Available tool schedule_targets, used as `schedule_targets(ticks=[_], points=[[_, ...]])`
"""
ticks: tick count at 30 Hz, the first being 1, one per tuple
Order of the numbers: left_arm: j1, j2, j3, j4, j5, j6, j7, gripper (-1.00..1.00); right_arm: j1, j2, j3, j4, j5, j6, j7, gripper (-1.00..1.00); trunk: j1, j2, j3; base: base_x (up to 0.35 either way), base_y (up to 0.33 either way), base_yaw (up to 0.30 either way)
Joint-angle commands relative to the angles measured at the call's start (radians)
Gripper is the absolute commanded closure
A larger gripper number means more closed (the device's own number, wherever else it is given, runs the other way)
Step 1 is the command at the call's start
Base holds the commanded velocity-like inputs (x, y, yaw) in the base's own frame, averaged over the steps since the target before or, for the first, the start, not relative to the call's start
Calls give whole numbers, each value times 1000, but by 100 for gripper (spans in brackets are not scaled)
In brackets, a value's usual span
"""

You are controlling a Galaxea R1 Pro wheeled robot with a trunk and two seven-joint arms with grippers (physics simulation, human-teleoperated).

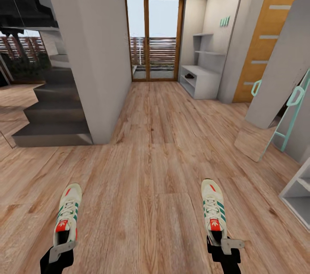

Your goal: Pick up the two gym shoes and the two sandals from the corridor floor and place them onto the hallstand (shoe rack) in the corridor, making sure they are on the rack and not on the floor. Arrange them so the two gym shoes are next to each other and the two sandals are next to each other.

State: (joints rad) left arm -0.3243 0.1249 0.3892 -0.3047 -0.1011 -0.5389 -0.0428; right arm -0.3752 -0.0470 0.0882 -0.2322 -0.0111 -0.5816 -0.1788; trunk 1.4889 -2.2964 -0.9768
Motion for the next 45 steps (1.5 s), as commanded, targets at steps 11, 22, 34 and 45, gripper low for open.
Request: schedule_targets(ticks=[11, 22, 34, 45], points=[[-1, -1, 7, 16, -11, -4, -3, 100, -1, -1, 8, -3, -2, -3, -9, 100, 0, 0, -1, 12, 0, 0], [-1, -1, 5, 16, -12, -4, -3, 100, -1, 0, 10, -2, -1, -4, -8, 100, 0, 0, -1, 272, 0, 0], [-1, -2, 2, 29, -12, -4, -5, 100, -1, 4, 10, -2, -3, -4, -10, 100, 0, 0, -1, 337, 0, 0], [-1, -2, -1, 47, -12, -23, -5, 100, -1, 1, 9, -1, -2, -4, -9, 100, 0, 0, -1, 339, 0, 0]])
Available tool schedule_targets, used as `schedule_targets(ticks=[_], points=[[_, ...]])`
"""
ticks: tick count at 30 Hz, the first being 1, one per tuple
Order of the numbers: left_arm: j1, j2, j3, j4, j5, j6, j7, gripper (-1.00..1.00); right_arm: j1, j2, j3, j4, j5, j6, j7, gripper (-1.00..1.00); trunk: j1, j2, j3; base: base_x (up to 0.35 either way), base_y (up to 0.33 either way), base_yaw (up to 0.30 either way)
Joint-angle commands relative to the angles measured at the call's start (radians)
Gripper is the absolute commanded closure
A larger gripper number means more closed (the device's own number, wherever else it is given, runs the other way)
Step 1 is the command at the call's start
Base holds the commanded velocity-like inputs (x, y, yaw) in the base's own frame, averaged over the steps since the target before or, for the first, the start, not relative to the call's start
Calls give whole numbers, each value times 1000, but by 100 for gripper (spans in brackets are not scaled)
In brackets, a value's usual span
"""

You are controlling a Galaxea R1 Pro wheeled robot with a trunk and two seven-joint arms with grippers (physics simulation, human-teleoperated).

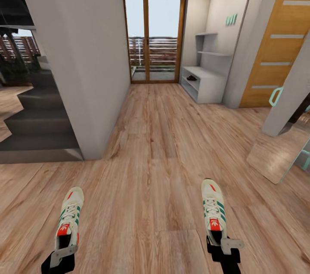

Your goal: Pick up the two gym shoes and the two sandals from the corridor floor and place them onto the hallstand (shoe rack) in the corridor, making sure they are on the rack and not on the floor. Arrange them so the two gym shoes are next to each other and the two sandals are next to each other.

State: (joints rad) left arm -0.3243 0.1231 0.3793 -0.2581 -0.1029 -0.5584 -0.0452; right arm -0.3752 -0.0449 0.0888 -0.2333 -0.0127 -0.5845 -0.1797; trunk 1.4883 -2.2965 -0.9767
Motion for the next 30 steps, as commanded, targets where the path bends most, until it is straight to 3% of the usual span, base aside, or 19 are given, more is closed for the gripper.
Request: schedule_targets(ticks=[1, 12, 30], points=[[-1, 0, 9, 4, -11, -7, -3, 100, -1, -1, 9, 1, 0, -1, -8, 100, 0, 0, -1, 339, 0, 0], [-1, 0, 9, 14, -12, -16, -10, 100, -1, -1, 12, 53, 2, 2, -3, 100, 0, 0, -1, 339, 0, 0], [-1, 1, 9, 16, -12, -17, -9, 100, -1, -3, 14, 58, 3, 1, -4, 100, 0, 0, -1, 339, 0, 0]])
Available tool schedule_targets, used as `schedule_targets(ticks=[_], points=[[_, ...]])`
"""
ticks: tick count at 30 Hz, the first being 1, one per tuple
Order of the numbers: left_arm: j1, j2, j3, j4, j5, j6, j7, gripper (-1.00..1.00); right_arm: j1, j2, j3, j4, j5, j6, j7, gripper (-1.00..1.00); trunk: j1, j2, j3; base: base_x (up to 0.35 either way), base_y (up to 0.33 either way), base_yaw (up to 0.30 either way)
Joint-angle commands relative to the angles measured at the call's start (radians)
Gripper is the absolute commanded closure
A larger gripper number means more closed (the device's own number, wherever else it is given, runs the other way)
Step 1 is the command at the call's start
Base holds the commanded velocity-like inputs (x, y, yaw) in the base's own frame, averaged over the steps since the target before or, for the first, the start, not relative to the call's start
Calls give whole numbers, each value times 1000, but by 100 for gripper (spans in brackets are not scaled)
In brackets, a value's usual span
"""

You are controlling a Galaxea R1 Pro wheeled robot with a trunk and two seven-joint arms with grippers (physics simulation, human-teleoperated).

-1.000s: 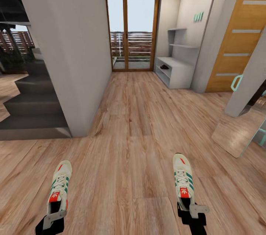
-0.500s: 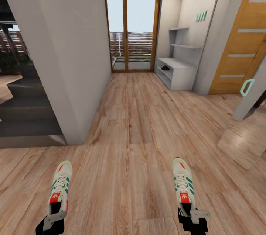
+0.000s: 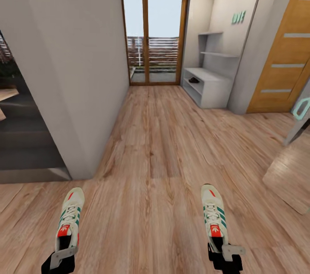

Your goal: Pick up the two gym shoes and the two sandals from the corridor floor and place them onto the hallstand (shoe rack) in the corridor, making sure they are on the rack and not on the floor. Arrange them so the two gym shoes are next to each other and the two sandals are next to each other.

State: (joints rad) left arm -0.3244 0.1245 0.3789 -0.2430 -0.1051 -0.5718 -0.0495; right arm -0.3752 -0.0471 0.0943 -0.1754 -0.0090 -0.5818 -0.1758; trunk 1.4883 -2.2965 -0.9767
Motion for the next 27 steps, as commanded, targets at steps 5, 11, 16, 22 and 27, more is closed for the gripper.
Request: schedule_targets(ticks=[5, 11, 16, 22, 27], points=[[-1, 0, 9, 1, -10, -2, -5, 100, -1, 0, 8, 2, 0, -3, -8, 100, 0, 0, -1, 339, 0, 0], [-1, 0, 8, 1, -10, -2, -6, 100, -1, 0, 8, 2, 0, -3, -10, 100, 0, 0, -1, 339, -31, 0], [2, -2, 6, 7, -28, -4, -9, 100, -1, 0, 9, 2, 0, -1, -8, 100, 0, 0, -1, 332, -136, 0], [6, -16, -14, 23, -119, -6, -8, 100, -1, 1, 9, 2, 1, -1, -6, 100, 0, 0, -1, 307, -180, 0], [7, -28, -18, 25, -151, -6, -5, 100, -1, 1, 10, 2, 1, -1, -5, 100, 0, 0, -1, 288, -191, 0]])
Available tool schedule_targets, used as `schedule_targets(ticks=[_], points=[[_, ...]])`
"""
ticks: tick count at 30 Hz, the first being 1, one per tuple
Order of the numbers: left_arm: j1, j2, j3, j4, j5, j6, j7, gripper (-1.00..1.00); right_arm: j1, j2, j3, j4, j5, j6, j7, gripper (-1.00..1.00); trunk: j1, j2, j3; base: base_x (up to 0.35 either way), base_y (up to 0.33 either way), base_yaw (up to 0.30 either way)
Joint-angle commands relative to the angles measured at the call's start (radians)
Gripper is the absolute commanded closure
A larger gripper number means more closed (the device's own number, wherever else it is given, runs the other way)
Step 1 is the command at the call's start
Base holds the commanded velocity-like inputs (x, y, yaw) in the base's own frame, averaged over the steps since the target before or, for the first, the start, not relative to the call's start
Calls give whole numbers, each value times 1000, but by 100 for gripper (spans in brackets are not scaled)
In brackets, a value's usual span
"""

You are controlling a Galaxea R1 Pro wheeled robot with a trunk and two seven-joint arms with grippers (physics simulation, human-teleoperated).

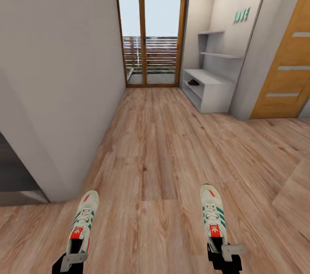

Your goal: Pick up the two gym shoes and the two sandals from the corridor floor and place them onto the hallstand (shoe rack) in the corridor, making sure they are on the rack and not on the floor. Arrange them so the two gym shoes are next to each other and the two sandals are next to each other.

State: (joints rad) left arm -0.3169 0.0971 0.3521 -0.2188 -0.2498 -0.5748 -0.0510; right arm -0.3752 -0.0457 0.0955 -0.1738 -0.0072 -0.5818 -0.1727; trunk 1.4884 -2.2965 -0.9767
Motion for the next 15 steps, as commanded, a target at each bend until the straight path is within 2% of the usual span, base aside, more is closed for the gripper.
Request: schedule_targets(ticks=[1, 15], points=[[-1, -1, 9, 0, -8, -3, -4, 100, -1, 0, 9, 0, -1, -1, -8, 100, 0, 0, -1, 285, -192, 0], [-1, -2, 12, 1, -13, -2, -2, 100, -1, 3, 9, 0, 0, -1, -7, 100, 0, 0, -1, 291, -183, 0]])
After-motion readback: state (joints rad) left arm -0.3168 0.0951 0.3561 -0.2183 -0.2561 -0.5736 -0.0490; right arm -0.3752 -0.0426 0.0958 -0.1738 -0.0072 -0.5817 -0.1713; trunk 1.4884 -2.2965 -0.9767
